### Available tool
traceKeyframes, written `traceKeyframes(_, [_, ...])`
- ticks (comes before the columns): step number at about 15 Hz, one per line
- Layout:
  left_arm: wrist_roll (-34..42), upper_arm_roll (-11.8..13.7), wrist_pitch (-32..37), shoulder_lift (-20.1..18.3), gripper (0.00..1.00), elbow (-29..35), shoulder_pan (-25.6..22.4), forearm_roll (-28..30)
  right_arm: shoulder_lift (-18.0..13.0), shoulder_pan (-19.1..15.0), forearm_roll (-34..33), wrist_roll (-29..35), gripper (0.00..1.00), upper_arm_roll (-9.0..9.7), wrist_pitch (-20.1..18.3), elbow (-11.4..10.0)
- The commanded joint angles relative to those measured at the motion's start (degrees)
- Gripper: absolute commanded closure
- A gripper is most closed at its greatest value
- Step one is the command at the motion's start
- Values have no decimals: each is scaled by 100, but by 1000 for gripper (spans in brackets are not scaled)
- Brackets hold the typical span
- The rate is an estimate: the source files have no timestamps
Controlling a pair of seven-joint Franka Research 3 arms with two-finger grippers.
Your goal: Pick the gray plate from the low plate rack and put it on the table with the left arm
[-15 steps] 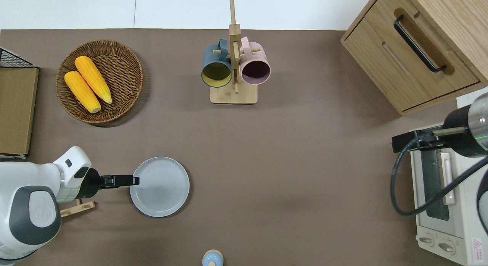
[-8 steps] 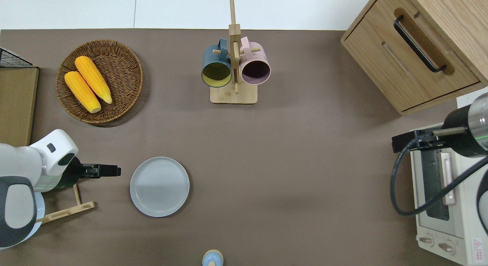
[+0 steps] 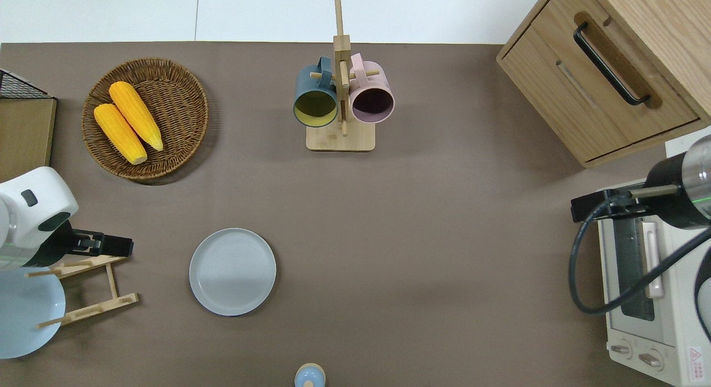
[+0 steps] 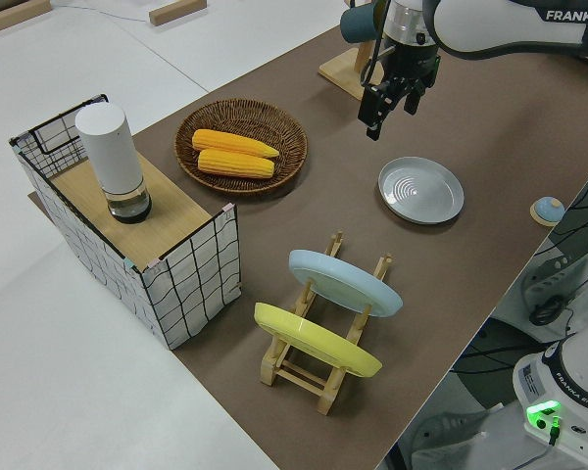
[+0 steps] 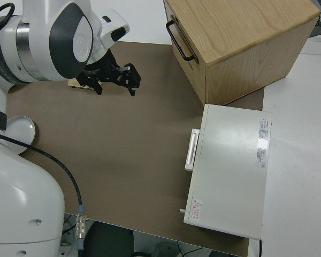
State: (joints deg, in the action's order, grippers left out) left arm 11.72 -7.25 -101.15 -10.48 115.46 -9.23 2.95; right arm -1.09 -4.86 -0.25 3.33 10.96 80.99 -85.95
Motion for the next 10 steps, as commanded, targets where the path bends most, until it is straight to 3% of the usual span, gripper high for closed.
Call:
traceKeyframes(1, [-266,-57,456,37,7,-217,44,-498,-14,-41,43,-8,11,29,-83,35])
traceKeyframes(10, [-425,-13,377,37,7,-217,-9,-454,-14,-41,43,-8,11,29,-83,35])
